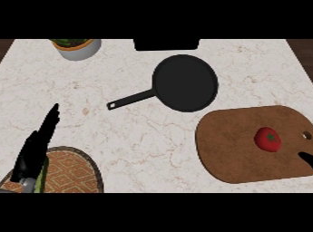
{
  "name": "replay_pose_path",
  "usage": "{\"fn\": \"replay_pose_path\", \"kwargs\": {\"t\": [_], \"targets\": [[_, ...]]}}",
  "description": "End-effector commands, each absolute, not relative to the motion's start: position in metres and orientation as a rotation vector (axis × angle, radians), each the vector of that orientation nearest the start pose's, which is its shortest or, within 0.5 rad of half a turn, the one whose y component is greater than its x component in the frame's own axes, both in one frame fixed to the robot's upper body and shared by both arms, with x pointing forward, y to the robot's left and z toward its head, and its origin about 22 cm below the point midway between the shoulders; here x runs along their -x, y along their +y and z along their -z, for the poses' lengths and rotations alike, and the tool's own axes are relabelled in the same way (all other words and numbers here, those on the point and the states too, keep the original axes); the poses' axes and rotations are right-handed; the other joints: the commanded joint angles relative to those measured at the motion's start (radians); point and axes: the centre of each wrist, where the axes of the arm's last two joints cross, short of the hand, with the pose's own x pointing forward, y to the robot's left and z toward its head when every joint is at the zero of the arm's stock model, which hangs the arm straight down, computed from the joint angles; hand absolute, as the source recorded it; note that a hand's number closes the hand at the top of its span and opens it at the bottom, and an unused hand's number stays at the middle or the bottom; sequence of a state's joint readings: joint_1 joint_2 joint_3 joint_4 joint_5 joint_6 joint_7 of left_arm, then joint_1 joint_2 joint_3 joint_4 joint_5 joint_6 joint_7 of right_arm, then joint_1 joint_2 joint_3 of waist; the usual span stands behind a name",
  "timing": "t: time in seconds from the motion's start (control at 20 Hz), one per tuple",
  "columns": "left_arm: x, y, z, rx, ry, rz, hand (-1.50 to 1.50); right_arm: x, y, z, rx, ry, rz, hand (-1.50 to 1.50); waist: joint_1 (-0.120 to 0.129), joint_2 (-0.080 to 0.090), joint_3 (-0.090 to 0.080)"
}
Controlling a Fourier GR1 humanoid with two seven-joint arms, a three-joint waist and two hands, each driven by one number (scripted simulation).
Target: Pick the tomato from the cutting board and place it in the pan
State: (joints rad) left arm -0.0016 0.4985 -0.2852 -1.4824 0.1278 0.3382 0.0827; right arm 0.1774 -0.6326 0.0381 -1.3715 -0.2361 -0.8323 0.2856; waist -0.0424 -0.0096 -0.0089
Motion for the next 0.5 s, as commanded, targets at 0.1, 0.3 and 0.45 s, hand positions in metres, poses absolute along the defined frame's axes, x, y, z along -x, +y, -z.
{"fn": "replay_pose_path", "kwargs": {"t": [0.1, 0.3, 0.45], "targets": [[-0.222, 0.294, 0.006, -0.377, -1.373, 0.240, 0.00, -0.173, -0.406, -0.061, 0.952, -0.830, 0.166, -1.50, 0.024, 0.004, 0.000], [-0.222, 0.276, -0.006, -0.335, -1.391, 0.256, 0.00, -0.190, -0.387, -0.116, 0.857, -0.801, 0.056, -1.50, 0.033, 0.004, 0.005], [-0.221, 0.294, -0.017, -0.337, -1.374, 0.262, 0.00, -0.206, -0.372, -0.149, 0.793, -0.779, 0.022, -1.50, 0.052, 0.007, 0.006]]}}
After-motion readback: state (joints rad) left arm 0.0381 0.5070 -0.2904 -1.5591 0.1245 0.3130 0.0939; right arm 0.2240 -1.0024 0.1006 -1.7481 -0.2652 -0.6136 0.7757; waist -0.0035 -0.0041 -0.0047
